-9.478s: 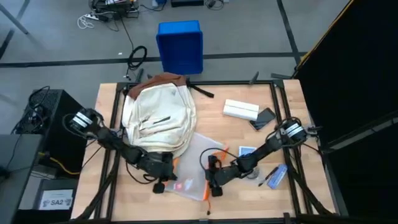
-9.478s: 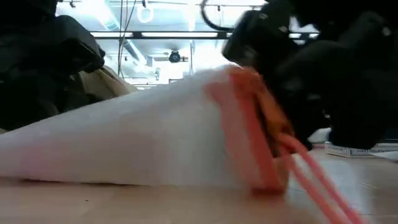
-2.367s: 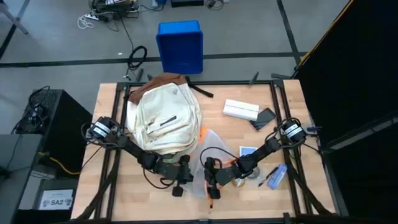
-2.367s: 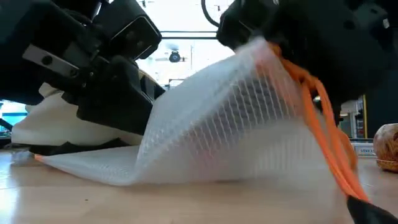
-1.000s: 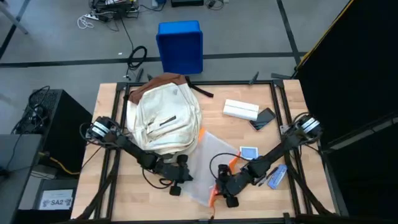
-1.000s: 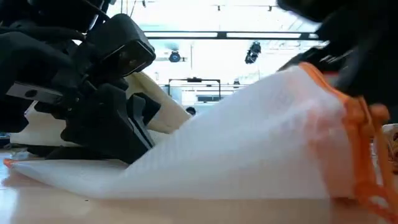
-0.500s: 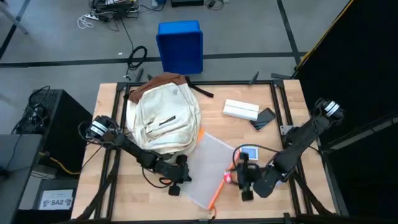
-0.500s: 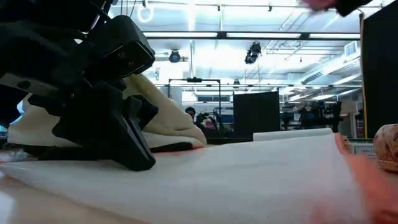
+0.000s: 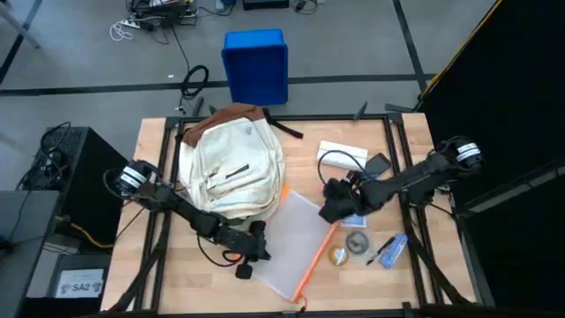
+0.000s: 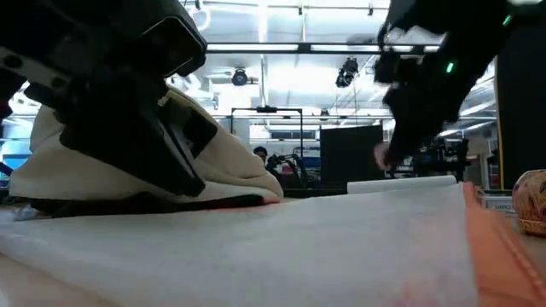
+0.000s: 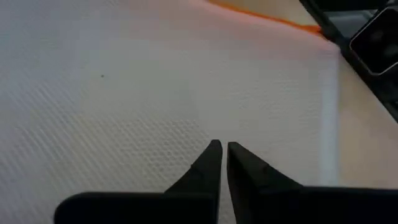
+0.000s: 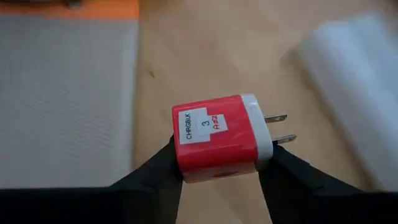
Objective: Unpack backpack
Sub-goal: Remove the red charger adapter from the zip bag, then put the red charger adaptor into the zip bag
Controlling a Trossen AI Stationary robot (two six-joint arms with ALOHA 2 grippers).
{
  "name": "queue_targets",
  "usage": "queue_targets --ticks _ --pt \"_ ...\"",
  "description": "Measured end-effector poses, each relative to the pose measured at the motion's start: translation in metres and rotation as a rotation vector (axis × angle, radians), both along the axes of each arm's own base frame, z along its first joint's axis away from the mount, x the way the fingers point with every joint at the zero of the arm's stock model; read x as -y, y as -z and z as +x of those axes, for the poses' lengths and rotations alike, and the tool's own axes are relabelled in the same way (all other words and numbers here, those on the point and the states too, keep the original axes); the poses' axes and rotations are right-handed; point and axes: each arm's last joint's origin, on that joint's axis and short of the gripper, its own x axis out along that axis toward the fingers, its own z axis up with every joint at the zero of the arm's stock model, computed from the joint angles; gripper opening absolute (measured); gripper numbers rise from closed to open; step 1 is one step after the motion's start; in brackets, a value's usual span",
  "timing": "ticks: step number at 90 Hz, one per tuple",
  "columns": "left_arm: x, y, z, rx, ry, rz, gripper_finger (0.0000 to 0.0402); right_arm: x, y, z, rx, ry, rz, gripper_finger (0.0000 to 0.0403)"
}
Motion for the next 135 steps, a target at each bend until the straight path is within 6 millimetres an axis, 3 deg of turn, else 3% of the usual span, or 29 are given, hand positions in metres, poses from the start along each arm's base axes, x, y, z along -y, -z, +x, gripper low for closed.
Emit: queue_targets --ticks 16,32,57,73,108,119,135 --pt "0.000 -0.003 0.002 0.050 0.015 0.028 0.0019 0.029 0.024 -0.002 0.035 -0.046 0.140 0.0167" --pt "0.001 -0.007 0.004 0.093 0.023 0.029 0.0070 0.041 0.025 0.001 0.047 -0.099 0.234 0.0168" --pt "0.002 -0.013 0.006 0.140 0.005 0.024 0.0132 0.039 0.001 0.018 0.078 -0.209 0.202 0.0180" --pt "0.001 -0.012 0.005 0.131 0.004 0.026 0.0138 0.033 -0.003 0.020 0.059 -0.287 0.207 0.0197" --pt "0.001 -0.015 0.005 0.154 0.020 0.069 0.0138 0.031 -0.006 0.021 0.048 -0.267 0.222 0.0273" --pt "-0.003 -0.032 0.002 0.202 -0.007 0.104 0.0138 0.029 -0.025 0.034 0.111 -0.310 0.196 0.0269" --pt "-0.013 -0.078 -0.015 0.281 -0.036 0.145 0.0138 0.014 -0.063 0.058 0.287 -0.436 0.111 0.0242"
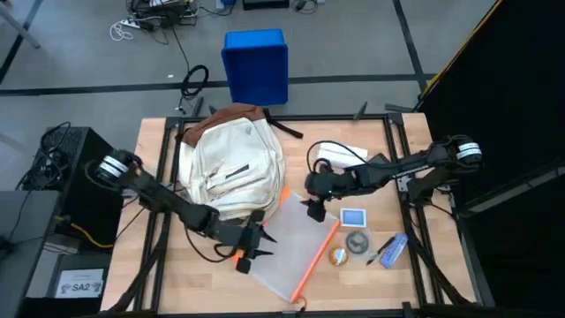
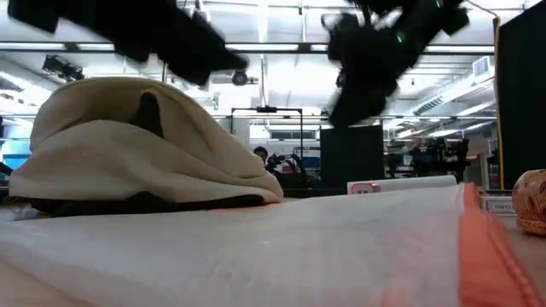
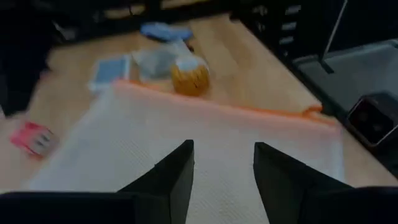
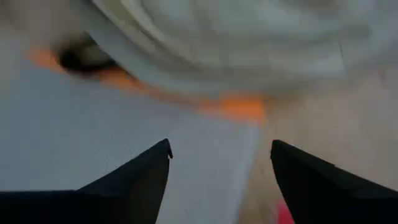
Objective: Unpack backpack
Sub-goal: Put the red charger adaptor into the zip bag
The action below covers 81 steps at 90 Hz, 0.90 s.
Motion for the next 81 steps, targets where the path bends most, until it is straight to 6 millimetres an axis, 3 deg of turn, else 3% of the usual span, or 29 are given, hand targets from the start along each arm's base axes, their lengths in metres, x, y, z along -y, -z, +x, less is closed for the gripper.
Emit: queue_targets --ticks 14,29,43,51,81 --pt "-0.012 -0.032 -0.020 0.045 -0.035 0.047 0.0138 -0.020 -0.023 0.013 0.289 -0.118 -0.119 0.0219" --pt "-0.021 -0.038 -0.029 0.021 -0.132 0.140 0.0138 -0.035 -0.032 0.013 0.469 -0.203 -0.197 0.0198" --pt "-0.025 -0.025 -0.033 -0.008 -0.115 0.223 0.0137 -0.041 -0.030 0.013 0.470 -0.231 -0.212 0.0184" --pt "-0.038 -0.012 -0.045 -0.026 -0.129 0.250 0.0136 -0.040 -0.028 0.014 0.458 -0.229 -0.214 0.0176" --pt "-0.101 -0.008 -0.101 0.333 -0.333 0.083 0.0135 -0.027 -0.013 0.023 0.403 -0.140 -0.314 0.0162"
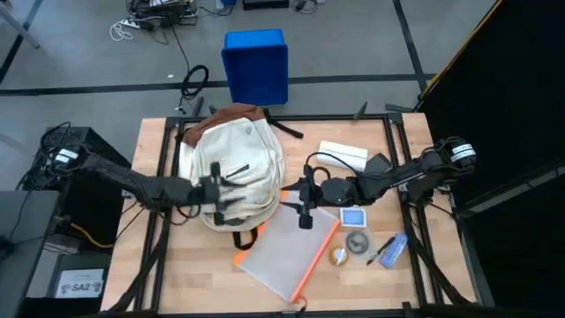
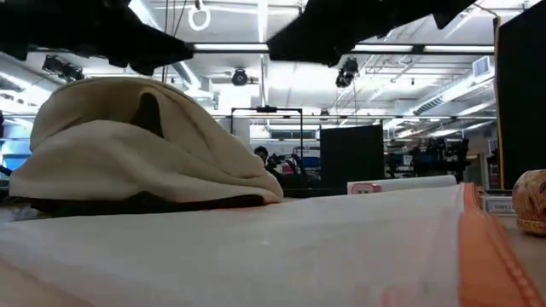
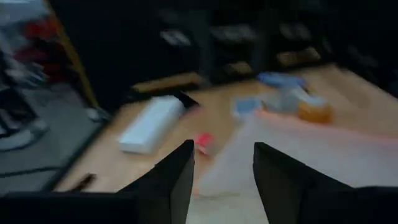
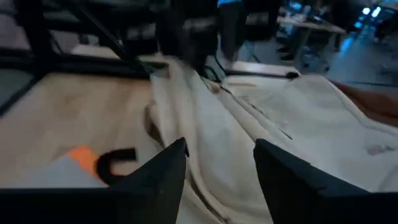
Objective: Unpack backpack
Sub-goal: Put the red charger adaptor into the zip bag
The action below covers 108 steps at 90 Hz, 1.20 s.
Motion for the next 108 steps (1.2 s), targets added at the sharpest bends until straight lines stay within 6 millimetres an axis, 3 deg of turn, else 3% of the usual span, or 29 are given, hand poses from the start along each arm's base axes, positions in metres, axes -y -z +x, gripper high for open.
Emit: queue_targets --ticks 27,58,74,88,108 --pt "-0.012 0.020 -0.014 -0.011 -0.044 0.035 0.0135 0.010 -0.002 0.002 0.019 0.034 0.026 0.0153" --pt "-0.012 0.015 -0.013 0.007 -0.037 0.213 0.0135 0.011 -0.005 0.003 0.034 -0.023 -0.054 0.0153" --pt "-0.017 0.010 -0.012 0.048 -0.072 0.254 0.0135 0.020 -0.002 0.004 0.004 -0.003 -0.076 0.0148" --pt "-0.030 0.011 -0.010 0.031 -0.135 0.250 0.0135 0.034 0.000 0.004 -0.024 0.035 -0.087 0.0143" --pt "-0.048 0.019 -0.009 -0.007 -0.133 0.086 0.0135 0.052 0.002 0.005 -0.039 0.100 -0.057 0.0136"
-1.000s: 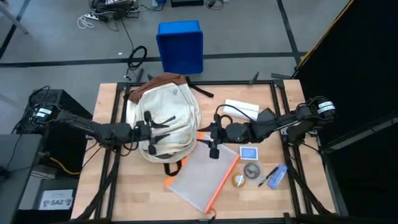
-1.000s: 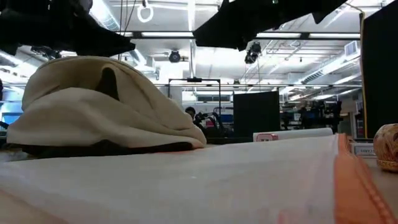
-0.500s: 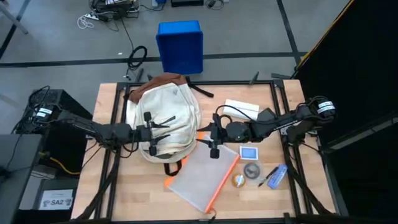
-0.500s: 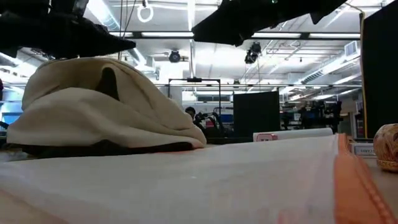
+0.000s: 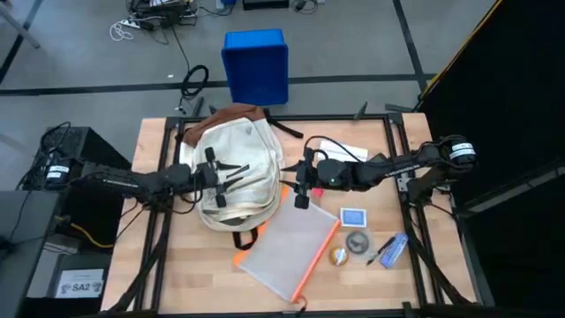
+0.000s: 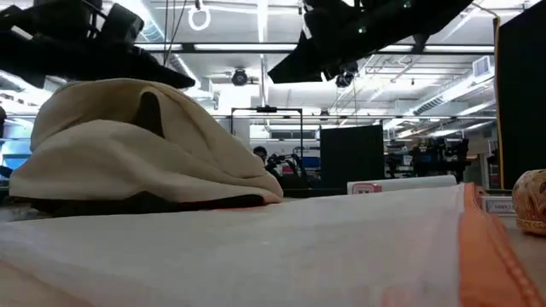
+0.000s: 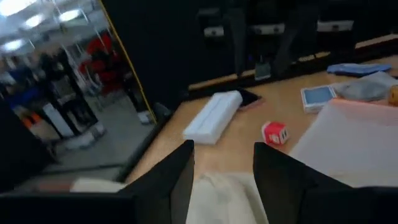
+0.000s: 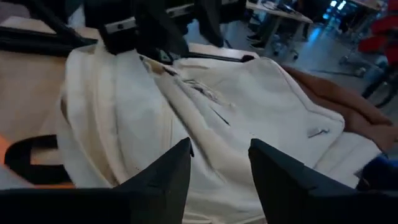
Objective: Unpack backpack
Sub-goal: Put the red charger adaptor into the zip bag
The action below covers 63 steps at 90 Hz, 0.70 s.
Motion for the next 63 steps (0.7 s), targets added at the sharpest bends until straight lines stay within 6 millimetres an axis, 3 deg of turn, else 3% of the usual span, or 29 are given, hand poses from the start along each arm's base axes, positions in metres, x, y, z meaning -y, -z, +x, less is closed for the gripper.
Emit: queue_targets --ticks 23,63 --pt "-0.005 0.007 0.000 -0.019 0.133 -0.270 0.0135 0.003 0.002 0.000 0.012 0.043 0.107 0.0136" --pt "-0.005 -0.004 0.000 0.098 0.150 -0.287 0.0135 -0.001 0.005 -0.002 0.002 0.063 0.193 0.0140"
